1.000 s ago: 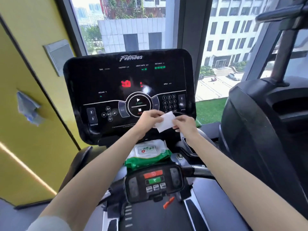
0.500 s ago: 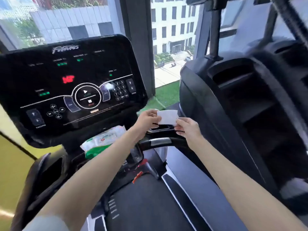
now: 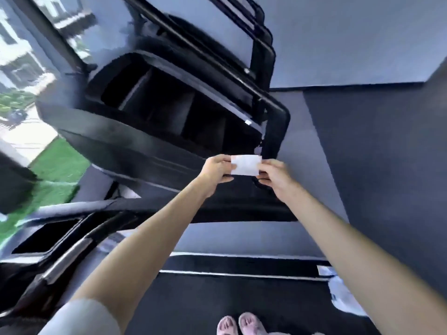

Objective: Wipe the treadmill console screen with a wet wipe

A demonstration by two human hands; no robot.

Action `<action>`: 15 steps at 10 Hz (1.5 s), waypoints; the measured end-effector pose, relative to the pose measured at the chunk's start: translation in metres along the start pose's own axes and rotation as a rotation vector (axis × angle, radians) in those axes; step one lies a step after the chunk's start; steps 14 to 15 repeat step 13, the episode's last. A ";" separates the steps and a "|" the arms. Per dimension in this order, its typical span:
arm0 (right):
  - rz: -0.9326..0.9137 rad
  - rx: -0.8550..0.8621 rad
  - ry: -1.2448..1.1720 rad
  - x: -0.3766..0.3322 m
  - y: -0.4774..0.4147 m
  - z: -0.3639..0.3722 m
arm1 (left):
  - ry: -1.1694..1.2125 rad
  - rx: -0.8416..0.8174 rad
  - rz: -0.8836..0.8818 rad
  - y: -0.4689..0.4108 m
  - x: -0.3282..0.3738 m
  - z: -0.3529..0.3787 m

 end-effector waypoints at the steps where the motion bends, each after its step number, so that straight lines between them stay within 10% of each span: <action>1: 0.054 0.198 -0.037 0.023 0.018 -0.072 | 0.020 -0.258 -0.086 -0.014 -0.010 0.074; 3: 0.158 0.594 -0.136 0.067 0.084 -0.204 | -0.177 -0.624 -0.239 0.005 -0.053 0.225; 7: 0.582 0.856 -0.211 0.191 0.153 -0.397 | -0.589 -0.689 -0.520 0.048 -0.186 0.439; 15: 0.951 0.454 0.121 0.262 0.106 -0.542 | -0.727 -0.347 -0.792 -0.003 -0.261 0.569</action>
Point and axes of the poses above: each hand's wrist, its own y-axis away from the middle knuckle, its own z-axis out of the palm, x = y × z, the point moved 2 cm from there along -y, towards the middle knuckle, and after that the axes turned 6 degrees about -z, right-handed, at the moved point
